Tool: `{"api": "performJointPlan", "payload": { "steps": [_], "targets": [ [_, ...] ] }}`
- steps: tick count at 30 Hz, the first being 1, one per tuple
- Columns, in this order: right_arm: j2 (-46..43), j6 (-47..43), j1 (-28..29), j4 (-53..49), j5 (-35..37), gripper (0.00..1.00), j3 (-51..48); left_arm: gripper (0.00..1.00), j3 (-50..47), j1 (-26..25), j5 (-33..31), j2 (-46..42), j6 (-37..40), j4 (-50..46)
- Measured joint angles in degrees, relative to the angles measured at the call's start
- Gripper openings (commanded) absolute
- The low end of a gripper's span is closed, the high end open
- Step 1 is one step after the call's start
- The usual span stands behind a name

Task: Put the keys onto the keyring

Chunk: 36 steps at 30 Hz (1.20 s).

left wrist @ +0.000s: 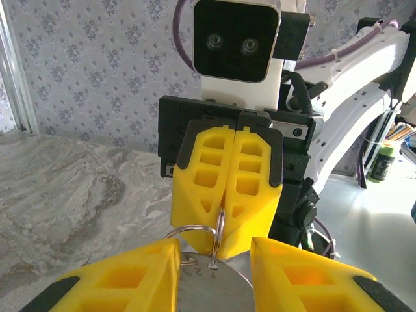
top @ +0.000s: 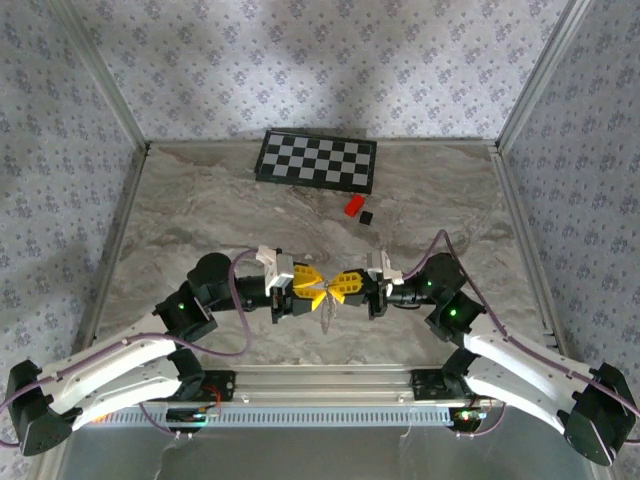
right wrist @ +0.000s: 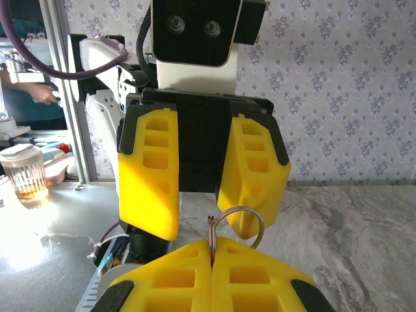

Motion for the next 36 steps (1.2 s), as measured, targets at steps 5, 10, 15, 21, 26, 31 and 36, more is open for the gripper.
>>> {"api": "performJointPlan", "payload": {
  "steps": [5,10,15,21,26,31,36],
  "targets": [
    [0.0,0.31,0.11,1.7,0.15,0.0,-0.66,0.26,0.15,-0.15,0.0,0.35,1.09,0.02],
    [0.09,1.16,0.26,3.37,0.63,0.0,-1.51,0.17,0.39,-0.48,-0.04,0.94,1.73,0.04],
    [0.09,1.36,0.31,4.17,0.76,0.0,-1.84,0.13,0.72,-0.76,-0.11,1.03,1.97,0.04],
    [0.07,1.53,0.35,4.37,0.98,0.0,-1.88,0.02,0.74,-0.94,-0.94,0.98,2.43,0.04],
    [0.02,1.51,0.39,4.55,1.53,0.05,-2.05,0.0,0.74,-0.96,-1.38,0.96,2.45,0.02],
    [-0.83,1.27,0.85,3.85,2.89,0.18,-2.19,0.0,0.74,-1.01,-1.79,0.7,2.54,-0.2],
    [-4.09,-1.33,0.9,-1.42,5.2,0.29,-2.12,0.0,0.85,-1.01,-2.99,-0.22,3.91,-2.64]
  ]
}}
